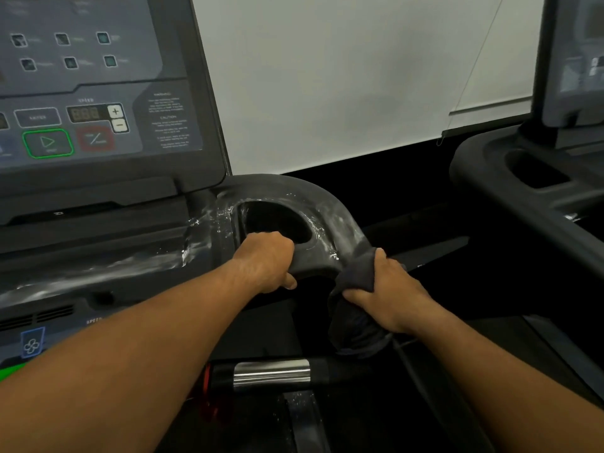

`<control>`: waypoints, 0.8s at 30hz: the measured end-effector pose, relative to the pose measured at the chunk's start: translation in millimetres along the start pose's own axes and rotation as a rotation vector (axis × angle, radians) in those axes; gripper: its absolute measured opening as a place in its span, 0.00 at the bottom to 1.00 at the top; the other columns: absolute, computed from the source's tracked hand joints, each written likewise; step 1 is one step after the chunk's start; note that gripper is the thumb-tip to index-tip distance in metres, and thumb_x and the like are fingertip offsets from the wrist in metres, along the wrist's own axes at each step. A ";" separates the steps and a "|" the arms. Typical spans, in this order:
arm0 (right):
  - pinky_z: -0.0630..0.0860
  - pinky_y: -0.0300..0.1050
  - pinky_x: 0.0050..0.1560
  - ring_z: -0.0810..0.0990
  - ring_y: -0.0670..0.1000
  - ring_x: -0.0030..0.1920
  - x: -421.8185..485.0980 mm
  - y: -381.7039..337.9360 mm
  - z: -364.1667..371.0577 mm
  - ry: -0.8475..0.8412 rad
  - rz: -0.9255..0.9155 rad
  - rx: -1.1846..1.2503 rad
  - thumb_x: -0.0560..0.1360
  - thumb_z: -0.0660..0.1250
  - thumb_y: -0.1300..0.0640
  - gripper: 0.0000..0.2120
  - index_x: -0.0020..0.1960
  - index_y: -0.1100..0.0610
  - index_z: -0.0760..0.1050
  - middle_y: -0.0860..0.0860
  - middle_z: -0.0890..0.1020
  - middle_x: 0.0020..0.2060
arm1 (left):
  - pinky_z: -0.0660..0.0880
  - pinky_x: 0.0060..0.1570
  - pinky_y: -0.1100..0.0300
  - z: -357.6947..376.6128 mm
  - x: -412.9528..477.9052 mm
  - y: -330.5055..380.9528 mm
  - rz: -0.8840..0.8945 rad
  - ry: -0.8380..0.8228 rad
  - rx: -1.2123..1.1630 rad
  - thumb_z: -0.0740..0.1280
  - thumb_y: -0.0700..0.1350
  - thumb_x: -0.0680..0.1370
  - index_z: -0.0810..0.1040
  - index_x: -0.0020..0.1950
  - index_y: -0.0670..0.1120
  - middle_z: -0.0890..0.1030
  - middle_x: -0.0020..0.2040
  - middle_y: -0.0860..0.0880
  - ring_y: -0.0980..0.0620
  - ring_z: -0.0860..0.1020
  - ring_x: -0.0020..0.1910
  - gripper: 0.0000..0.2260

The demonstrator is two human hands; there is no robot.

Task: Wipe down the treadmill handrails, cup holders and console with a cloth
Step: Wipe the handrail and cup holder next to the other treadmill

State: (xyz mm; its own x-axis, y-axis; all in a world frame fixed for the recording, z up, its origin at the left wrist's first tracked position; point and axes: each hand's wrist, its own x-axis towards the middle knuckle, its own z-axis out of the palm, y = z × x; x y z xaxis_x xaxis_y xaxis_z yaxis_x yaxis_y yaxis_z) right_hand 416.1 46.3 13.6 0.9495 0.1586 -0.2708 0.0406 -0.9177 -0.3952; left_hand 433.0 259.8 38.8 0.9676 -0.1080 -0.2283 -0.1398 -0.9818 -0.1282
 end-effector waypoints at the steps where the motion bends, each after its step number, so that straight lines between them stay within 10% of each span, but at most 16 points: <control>1: 0.72 0.51 0.60 0.70 0.60 0.66 10.5 -4.2 -2.3 0.001 0.058 0.005 0.66 0.69 0.32 0.50 0.76 0.58 0.52 0.57 0.66 0.70 | 0.73 0.46 0.57 0.5 1.8 -1.1 0.011 0.007 0.007 0.72 0.62 0.72 0.77 0.57 0.45 0.80 0.49 0.49 0.48 0.80 0.48 0.24; 7: 0.76 0.52 0.57 0.78 0.57 0.54 62.7 -25.1 -12.0 0.054 0.121 0.144 0.64 0.64 0.25 0.42 0.65 0.55 0.73 0.55 0.79 0.58 | 0.67 0.47 0.58 4.8 5.3 -3.8 0.049 0.055 0.030 0.71 0.61 0.72 0.77 0.56 0.46 0.80 0.51 0.49 0.48 0.79 0.51 0.23; 14: 0.69 0.48 0.45 0.77 0.61 0.56 91.2 -55.0 -4.4 0.243 0.229 0.072 0.73 0.59 0.31 0.33 0.63 0.58 0.72 0.57 0.78 0.58 | 0.66 0.48 0.56 3.2 7.4 -3.0 0.059 0.045 0.072 0.71 0.62 0.73 0.76 0.55 0.46 0.80 0.50 0.49 0.47 0.79 0.50 0.21; 24: 0.61 0.53 0.71 0.54 0.58 0.76 44.9 -7.1 -5.6 -0.004 -0.156 0.000 0.75 0.63 0.38 0.45 0.79 0.55 0.41 0.51 0.48 0.78 | 0.69 0.54 0.55 7.2 4.8 -5.5 0.032 0.037 0.010 0.70 0.63 0.72 0.76 0.55 0.48 0.80 0.51 0.50 0.49 0.78 0.50 0.22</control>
State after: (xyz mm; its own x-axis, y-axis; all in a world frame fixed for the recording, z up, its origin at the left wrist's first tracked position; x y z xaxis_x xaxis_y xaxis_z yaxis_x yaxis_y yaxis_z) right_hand 460.2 57.9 9.2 0.9302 0.3012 -0.2099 0.1878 -0.8816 -0.4331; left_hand 436.9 265.8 31.5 0.9697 -0.1451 -0.1967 -0.1727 -0.9762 -0.1315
